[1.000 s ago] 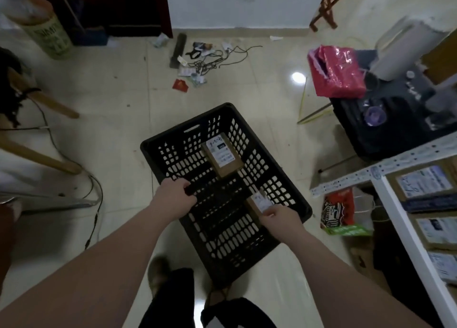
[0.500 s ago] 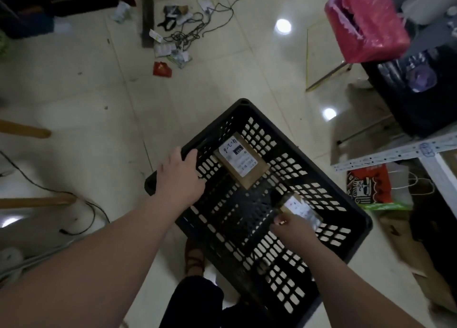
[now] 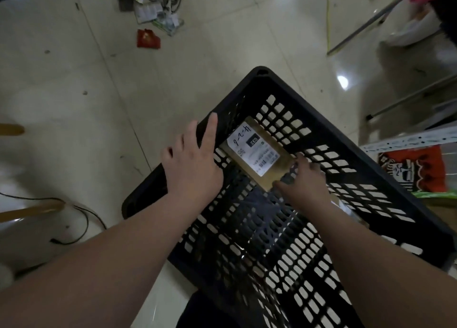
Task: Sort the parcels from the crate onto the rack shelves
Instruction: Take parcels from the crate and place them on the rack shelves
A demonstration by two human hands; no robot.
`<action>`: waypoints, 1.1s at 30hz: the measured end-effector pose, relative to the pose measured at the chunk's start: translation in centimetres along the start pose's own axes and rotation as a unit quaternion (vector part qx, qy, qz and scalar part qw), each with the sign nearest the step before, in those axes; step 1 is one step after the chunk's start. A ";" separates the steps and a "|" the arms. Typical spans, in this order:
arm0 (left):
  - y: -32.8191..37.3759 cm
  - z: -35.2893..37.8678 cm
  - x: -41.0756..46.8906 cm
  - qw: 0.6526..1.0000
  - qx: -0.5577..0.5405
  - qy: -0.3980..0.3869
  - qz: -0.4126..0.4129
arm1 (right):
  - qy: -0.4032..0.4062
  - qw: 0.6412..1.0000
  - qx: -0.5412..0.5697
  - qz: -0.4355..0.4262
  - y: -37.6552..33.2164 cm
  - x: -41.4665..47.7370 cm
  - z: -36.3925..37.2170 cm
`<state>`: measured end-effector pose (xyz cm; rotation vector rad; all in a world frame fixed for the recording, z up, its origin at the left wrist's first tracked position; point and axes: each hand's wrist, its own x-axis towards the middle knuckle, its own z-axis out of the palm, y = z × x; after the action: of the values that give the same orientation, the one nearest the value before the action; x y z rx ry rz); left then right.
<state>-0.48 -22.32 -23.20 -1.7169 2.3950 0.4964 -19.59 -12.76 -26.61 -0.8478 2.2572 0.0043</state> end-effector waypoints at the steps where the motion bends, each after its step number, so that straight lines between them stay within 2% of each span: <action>1: 0.1 0.4 0.0 1.000 0.022 0.010 -0.001 | 0.004 1.000 -0.015 -0.012 0.0 0.8 0.5; 4: 0.3 1.5 0.4 0.998 0.062 0.021 -0.008 | 0.001 0.999 -0.040 -0.034 -0.6 2.8 2.2; 9: 0.4 2.3 0.5 0.996 0.074 0.040 -0.003 | -0.031 0.996 -0.087 -0.007 -1.6 4.9 4.7; 15: 0.3 2.2 0.5 0.996 0.079 0.032 -0.001 | -0.002 0.991 -0.132 -0.033 -0.5 5.3 5.4; 21: 0.2 0.2 0.2 0.999 0.036 -0.028 0.018 | 0.003 0.998 -0.058 -0.037 1.4 1.6 3.1; 24: 1.1 -1.2 -1.3 0.991 0.074 -0.069 0.084 | 0.013 0.997 -0.048 -0.062 2.6 -1.8 0.4; 29: 4.9 -4.8 -4.5 0.945 0.159 -0.139 0.249 | -0.003 0.977 -0.125 -0.170 3.1 -8.2 -5.4; 33: 7.5 -9.2 -6.0 0.918 0.169 -0.115 0.339 | 0.030 0.961 -0.118 -0.249 2.7 -13.5 -10.8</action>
<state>-4.90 -18.05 -11.42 -0.6226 2.6436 0.3033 -20.70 -5.48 -10.78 -1.5439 2.0624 0.0158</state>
